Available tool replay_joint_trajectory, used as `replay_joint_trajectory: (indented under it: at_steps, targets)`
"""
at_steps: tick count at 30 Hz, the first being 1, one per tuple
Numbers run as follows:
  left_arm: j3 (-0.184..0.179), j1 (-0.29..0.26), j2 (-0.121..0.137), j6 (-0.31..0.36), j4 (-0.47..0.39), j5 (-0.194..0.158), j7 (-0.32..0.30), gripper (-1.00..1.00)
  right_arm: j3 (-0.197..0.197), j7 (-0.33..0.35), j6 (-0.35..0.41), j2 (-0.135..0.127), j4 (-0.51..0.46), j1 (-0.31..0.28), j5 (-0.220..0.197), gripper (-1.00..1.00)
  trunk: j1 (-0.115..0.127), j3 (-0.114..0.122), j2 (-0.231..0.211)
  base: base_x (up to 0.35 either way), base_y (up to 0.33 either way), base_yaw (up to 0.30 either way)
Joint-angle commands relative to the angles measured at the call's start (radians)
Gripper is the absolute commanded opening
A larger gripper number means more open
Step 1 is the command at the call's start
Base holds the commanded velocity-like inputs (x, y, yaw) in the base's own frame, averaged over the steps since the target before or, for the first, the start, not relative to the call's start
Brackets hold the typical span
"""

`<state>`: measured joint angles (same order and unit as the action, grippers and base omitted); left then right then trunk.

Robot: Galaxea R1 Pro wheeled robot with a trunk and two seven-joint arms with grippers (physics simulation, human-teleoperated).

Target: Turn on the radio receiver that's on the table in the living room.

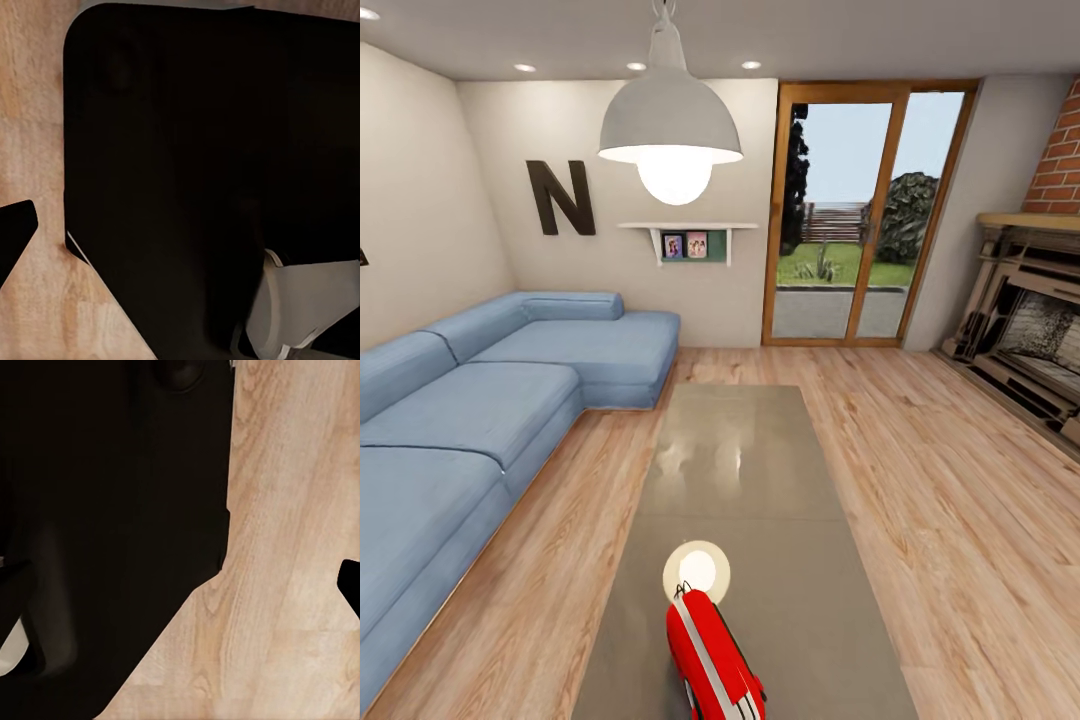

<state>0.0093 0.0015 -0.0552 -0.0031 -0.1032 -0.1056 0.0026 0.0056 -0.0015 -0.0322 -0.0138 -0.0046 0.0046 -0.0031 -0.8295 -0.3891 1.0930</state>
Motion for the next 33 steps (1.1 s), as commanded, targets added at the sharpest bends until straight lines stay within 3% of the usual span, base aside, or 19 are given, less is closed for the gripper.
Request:
replay_joint_trajectory:
  at_steps: [1, 10, 33]
  targets:
    - [0.000, 0.000, 0.000, 0.000, 0.000, 0.000, 0.000, 1.00, 0.000, 0.000, 0.000, 0.000, 0.000, 0.000, 0.000, 1.00, 0.000, 0.000, 0.000, 0.000, 0.000, 0.000]
    - [-0.002, 0.000, 0.001, -0.001, 0.000, -0.001, -0.001, 1.00, 0.000, 0.000, -0.003, -0.001, 0.000, -0.001, 0.000, 1.00, 0.000, -0.004, 0.000, 0.000, 0.000, 0.000]
    - [-0.005, 0.000, 0.005, -0.005, -0.001, 0.000, -0.003, 1.00, 0.001, 0.000, -0.015, -0.002, 0.000, 0.000, 0.000, 1.00, 0.000, -0.040, 0.000, 0.000, 0.000, 0.000]
